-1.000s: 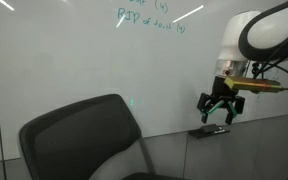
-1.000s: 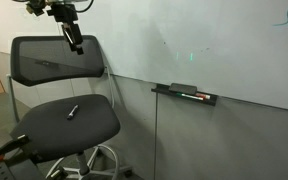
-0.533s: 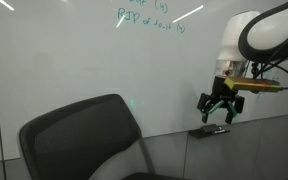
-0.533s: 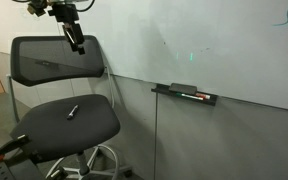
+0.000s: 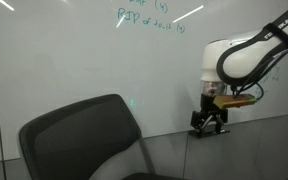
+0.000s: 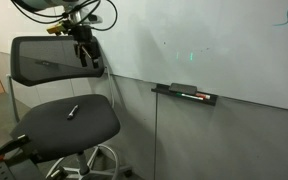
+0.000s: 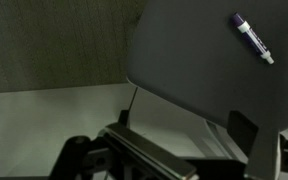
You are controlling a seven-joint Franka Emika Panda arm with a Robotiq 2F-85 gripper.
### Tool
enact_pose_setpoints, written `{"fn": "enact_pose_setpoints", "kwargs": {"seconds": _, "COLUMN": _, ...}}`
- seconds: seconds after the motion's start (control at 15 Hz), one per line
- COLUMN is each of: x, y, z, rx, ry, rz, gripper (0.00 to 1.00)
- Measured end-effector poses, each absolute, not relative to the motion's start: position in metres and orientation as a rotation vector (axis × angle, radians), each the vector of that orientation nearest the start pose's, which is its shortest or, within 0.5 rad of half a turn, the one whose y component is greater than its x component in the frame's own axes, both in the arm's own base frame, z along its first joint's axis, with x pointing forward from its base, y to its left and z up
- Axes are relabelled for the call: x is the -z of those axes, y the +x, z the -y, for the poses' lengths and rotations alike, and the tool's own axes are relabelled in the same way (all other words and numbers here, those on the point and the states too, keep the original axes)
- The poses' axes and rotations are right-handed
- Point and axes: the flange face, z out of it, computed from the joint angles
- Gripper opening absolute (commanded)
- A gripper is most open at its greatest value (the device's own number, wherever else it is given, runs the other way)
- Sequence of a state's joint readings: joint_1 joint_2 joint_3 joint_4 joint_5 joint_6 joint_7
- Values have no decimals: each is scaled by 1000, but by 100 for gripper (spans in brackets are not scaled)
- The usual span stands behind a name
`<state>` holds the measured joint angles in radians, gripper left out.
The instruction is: Get the marker from the chair, use it to draw on the white board and then put it back
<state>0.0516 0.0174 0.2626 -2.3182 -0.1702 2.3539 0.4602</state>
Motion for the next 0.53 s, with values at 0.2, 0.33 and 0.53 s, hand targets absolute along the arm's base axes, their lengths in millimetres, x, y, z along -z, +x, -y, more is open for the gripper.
{"fn": "enact_pose_setpoints", "kwargs": {"seconds": 0.2, "x": -291, "y": 503, "z": -170, "rx": -47, "ry": -3196, "rz": 158, "gripper": 100}}
{"fn": "enact_pose_setpoints", "kwargs": {"seconds": 0.33, "x": -260, "y": 509, "z": -181, "rx": -137, "ry": -3159, "rz": 299, "gripper": 100}}
{"fn": "enact_pose_setpoints", "kwargs": {"seconds": 0.53, "x": -220, "y": 511, "z": -200, "rx": -235, "ry": -3130, "rz": 430, "gripper": 100}}
